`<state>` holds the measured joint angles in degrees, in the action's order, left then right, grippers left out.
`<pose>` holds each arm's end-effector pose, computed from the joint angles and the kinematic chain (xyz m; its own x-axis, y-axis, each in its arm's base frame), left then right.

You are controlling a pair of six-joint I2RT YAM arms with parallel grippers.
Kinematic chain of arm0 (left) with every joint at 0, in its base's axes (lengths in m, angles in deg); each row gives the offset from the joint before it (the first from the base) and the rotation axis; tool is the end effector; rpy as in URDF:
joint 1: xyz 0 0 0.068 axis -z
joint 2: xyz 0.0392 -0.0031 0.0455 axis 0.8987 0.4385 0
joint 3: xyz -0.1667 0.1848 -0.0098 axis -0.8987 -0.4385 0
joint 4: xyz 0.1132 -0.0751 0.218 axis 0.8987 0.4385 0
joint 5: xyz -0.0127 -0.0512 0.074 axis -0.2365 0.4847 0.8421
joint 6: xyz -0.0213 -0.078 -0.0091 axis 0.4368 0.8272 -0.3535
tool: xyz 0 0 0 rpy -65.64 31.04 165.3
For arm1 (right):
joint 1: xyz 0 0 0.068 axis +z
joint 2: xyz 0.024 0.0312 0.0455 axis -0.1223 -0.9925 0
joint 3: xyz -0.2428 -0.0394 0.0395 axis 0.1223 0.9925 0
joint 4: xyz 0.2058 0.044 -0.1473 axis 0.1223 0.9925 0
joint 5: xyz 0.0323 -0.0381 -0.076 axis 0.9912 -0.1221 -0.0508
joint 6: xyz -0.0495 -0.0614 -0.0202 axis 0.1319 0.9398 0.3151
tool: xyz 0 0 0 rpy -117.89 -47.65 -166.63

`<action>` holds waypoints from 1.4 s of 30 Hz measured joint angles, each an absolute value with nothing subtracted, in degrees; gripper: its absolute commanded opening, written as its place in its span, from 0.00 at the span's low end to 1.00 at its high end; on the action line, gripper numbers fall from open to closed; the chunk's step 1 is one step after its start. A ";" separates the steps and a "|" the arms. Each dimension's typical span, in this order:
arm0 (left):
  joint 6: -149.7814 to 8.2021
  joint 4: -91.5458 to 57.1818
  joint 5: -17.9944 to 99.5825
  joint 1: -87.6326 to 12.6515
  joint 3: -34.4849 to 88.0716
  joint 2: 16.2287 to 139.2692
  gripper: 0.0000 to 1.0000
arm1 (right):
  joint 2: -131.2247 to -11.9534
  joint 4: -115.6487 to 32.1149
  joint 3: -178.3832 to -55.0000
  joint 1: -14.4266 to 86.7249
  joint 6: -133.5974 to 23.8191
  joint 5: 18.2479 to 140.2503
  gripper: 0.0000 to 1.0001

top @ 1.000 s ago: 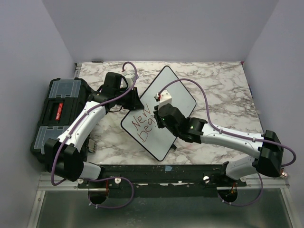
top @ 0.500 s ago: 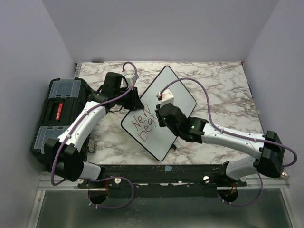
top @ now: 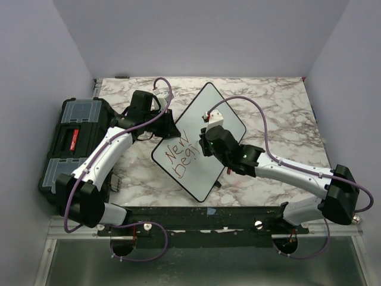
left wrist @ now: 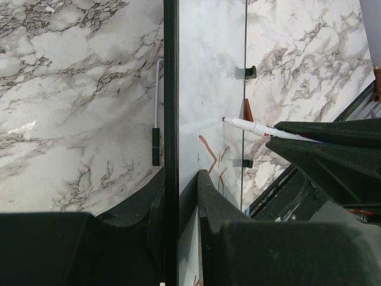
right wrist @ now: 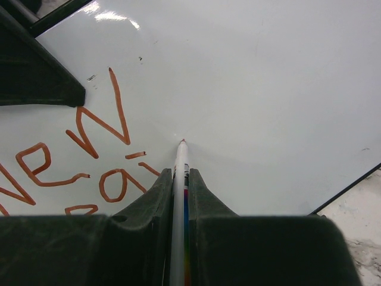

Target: Write a sentence on the whiteboard

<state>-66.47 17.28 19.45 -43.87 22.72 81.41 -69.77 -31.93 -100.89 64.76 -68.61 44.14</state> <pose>0.2886 -0.1429 0.2689 -0.7941 0.0373 -0.6067 0.4356 0.7310 -0.5252 0.2091 0.2704 0.2574 -0.4372 -0.1095 -0.8927 -0.4094 0.9080 0.0891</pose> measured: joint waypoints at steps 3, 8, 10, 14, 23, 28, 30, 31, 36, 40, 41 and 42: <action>-66.47 17.28 19.45 -43.87 22.72 81.41 0.00 | -69.34 -32.73 -100.19 64.65 -68.63 45.46 0.01; -66.47 17.32 19.47 -43.87 22.72 81.41 0.00 | -68.68 -33.96 -99.01 64.17 -69.05 46.59 0.01; -66.49 17.35 19.49 -43.87 22.72 81.41 0.00 | -68.48 -34.31 -98.62 64.10 -69.09 46.79 0.01; -66.47 17.35 19.52 -43.87 22.72 81.41 0.00 | -67.81 -35.05 -97.50 63.95 -69.51 47.29 0.01; -66.47 17.35 19.54 -43.87 22.72 81.41 0.00 | -65.12 -35.16 -93.50 63.95 -70.86 48.47 0.01; -66.47 17.35 19.52 -43.87 22.72 81.41 0.00 | -63.94 -35.03 -91.65 63.95 -71.63 48.63 0.01; -66.47 17.35 19.54 -43.87 22.72 81.41 0.00 | -63.89 -35.03 -91.58 63.95 -71.67 48.63 0.01; -66.47 17.35 19.54 -43.87 22.72 81.41 0.00 | -63.89 -35.03 -91.58 63.95 -71.69 48.63 0.01; -66.47 17.35 19.52 -43.87 22.72 81.41 0.00 | -64.05 -34.81 -91.86 63.95 -71.63 48.65 0.01; -66.47 17.35 19.56 -43.87 22.72 81.41 0.00 | -64.90 -33.61 -93.31 63.95 -71.36 48.65 0.01; -66.49 17.37 19.56 -43.87 22.72 81.41 0.00 | -65.12 -33.50 -93.68 63.95 -71.14 48.63 0.01; -66.47 17.37 19.56 -43.87 22.72 81.41 0.00 | -65.34 -33.30 -94.09 63.95 -71.01 48.63 0.01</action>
<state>-66.47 17.37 19.56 -43.87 22.72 81.41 -65.34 -33.30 -94.09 63.95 -71.01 48.63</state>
